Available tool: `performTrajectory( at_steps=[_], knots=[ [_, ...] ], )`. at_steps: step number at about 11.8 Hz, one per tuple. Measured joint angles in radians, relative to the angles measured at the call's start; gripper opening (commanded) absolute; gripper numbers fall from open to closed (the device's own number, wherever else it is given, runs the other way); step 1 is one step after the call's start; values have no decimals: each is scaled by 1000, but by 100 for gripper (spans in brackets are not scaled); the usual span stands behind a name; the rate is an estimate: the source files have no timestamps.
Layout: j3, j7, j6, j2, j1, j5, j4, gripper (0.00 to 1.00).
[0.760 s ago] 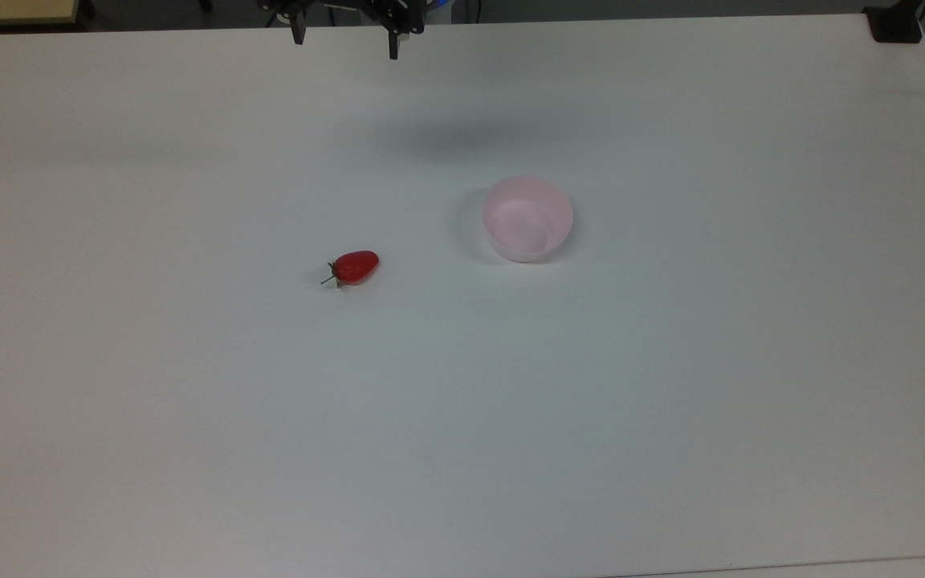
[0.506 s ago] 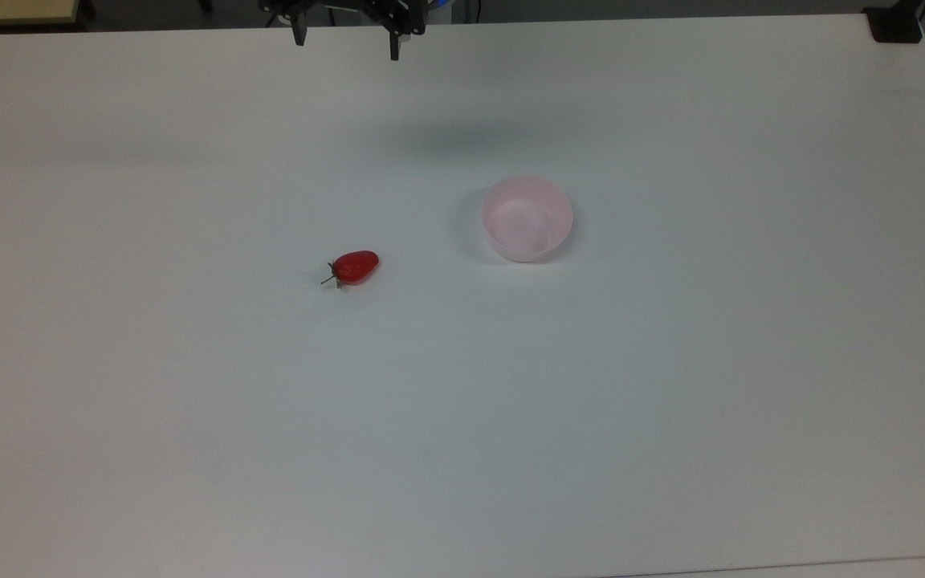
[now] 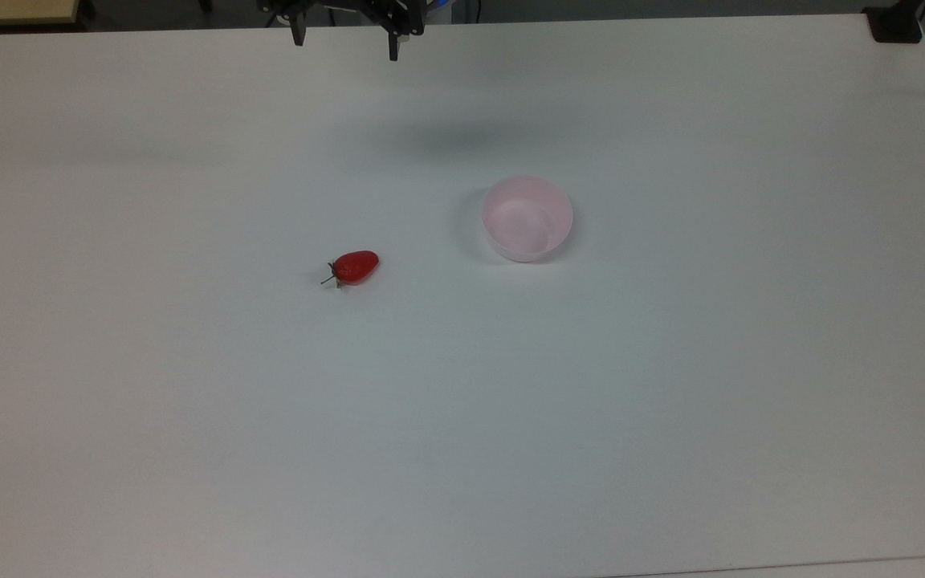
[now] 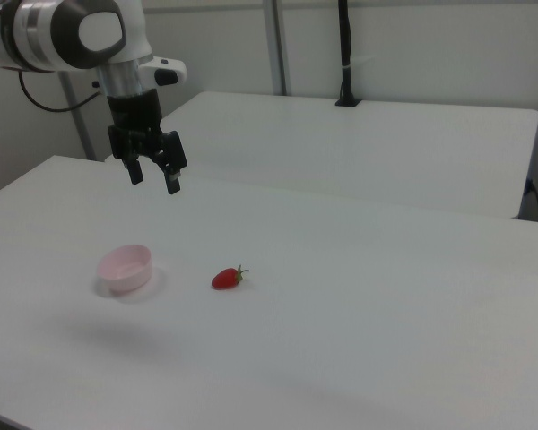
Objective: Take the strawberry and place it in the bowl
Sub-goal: 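Lower the open gripper down over the red strawberry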
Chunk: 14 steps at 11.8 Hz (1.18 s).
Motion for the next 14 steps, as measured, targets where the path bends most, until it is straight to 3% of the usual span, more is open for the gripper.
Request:
performTrajectory(
  at_steps=[5, 10, 14],
  knots=[
    [-2, 26, 14, 79, -25, 0, 26, 100],
    [-4, 176, 209, 237, -72, 0, 34, 100],
    [-3, 383, 358, 369, -74, 0, 35, 86]
  ],
)
